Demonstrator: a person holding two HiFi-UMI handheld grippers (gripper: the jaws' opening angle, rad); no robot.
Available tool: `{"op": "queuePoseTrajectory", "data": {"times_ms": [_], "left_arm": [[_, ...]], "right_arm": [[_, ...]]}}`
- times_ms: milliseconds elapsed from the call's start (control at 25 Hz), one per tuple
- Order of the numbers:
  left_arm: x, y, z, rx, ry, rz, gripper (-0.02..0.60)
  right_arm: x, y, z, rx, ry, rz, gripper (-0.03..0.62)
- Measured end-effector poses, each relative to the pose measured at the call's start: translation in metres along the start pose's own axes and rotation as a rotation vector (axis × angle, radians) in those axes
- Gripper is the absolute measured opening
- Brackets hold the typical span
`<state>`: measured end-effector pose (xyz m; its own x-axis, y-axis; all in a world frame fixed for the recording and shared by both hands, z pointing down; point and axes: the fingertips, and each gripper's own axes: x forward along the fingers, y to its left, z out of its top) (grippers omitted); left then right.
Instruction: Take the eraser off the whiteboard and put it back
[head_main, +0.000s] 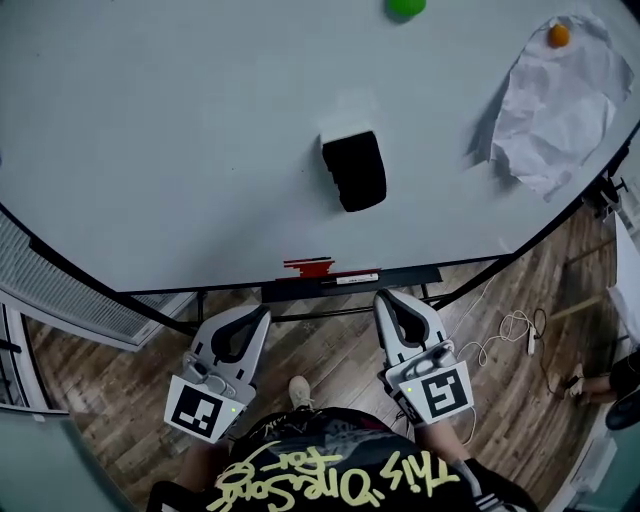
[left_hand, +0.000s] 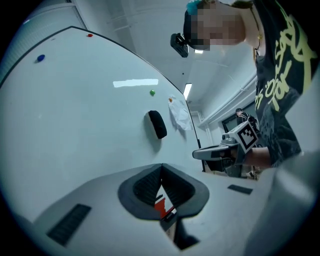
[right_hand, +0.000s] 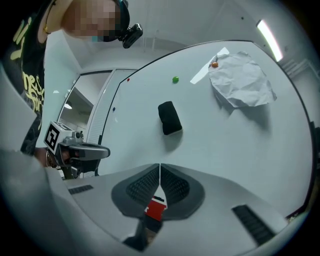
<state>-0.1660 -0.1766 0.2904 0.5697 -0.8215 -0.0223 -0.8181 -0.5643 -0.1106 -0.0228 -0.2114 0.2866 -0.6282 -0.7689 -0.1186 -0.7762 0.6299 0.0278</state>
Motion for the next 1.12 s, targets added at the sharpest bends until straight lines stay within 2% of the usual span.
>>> {"op": "queuePoseTrajectory", "data": {"times_ms": [400,880,1120], "left_arm": [[0.023,0.033,-0.009,-0.017,0.002,-0.048,0.008],[0.024,0.029,-0.008,-0.028,0.006,0.002,0.008],[0.023,0.03,-0.007,-0.023,0.0,0.019,0.008]], "right_arm": [[0.036,-0.008,-0.006,-0.002,0.009,-0.041,0.011],[0.042,-0.015,0.022,-0.026,-0.03,-0.017,0.011],[0.046,-0.02,0.045,-0.051,-0.06,-0.039,0.012]]}}
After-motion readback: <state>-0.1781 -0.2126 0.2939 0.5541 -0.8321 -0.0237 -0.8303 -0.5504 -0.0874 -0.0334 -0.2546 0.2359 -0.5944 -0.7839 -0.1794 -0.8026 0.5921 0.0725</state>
